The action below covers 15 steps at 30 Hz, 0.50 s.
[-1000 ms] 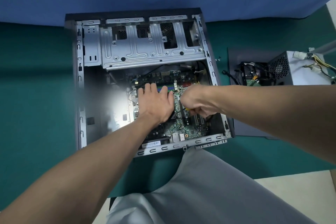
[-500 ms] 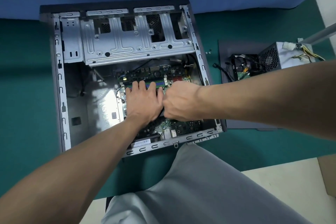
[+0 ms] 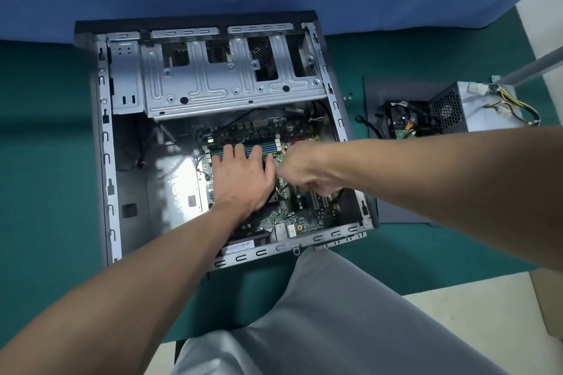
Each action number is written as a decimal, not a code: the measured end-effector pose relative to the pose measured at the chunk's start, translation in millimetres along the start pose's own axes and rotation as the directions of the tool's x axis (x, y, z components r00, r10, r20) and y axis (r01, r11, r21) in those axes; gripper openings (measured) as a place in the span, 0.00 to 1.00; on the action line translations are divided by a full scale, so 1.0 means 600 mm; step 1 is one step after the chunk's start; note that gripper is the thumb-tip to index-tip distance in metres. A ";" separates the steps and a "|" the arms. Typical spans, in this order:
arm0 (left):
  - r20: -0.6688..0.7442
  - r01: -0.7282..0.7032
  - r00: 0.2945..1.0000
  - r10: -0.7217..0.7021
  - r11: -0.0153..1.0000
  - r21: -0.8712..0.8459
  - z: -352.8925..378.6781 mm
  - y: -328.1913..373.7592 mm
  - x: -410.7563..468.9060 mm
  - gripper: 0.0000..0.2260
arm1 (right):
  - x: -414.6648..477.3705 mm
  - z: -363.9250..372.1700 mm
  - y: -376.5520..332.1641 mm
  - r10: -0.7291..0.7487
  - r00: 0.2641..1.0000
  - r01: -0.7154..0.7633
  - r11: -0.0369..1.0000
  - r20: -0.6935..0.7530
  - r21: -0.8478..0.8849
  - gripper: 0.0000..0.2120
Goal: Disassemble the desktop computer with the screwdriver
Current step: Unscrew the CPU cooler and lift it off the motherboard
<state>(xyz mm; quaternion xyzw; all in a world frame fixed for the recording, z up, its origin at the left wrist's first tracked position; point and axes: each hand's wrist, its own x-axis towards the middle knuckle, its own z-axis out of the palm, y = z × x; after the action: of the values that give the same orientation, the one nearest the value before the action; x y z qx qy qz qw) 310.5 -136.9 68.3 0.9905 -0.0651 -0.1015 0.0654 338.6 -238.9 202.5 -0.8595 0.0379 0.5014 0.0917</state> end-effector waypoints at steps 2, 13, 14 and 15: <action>0.036 -0.004 0.999 0.004 1.000 0.007 -0.004 -0.001 0.000 0.24 | -0.008 0.005 -0.009 -0.158 0.986 0.126 0.912 -0.050 -0.390 0.08; 0.078 -0.032 0.997 0.028 0.999 0.044 0.000 -0.005 0.001 0.16 | -0.017 0.015 -0.012 -0.414 0.893 0.260 0.794 -0.176 -0.550 0.04; 0.050 -0.030 0.998 0.029 0.999 0.032 0.000 -0.004 0.001 0.15 | -0.012 0.009 -0.012 -0.264 0.937 0.189 0.933 -0.228 -0.305 0.08; 0.024 -0.027 0.999 0.027 0.999 0.023 0.001 -0.003 0.001 0.15 | -0.005 0.004 -0.008 -0.076 0.972 0.080 0.997 -0.220 0.012 0.10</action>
<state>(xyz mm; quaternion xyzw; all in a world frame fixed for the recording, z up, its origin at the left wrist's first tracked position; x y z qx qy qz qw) 311.4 -135.3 67.4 0.9890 -0.0804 -0.1114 0.0546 335.7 -233.9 204.3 -0.9095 0.0193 0.3988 0.1156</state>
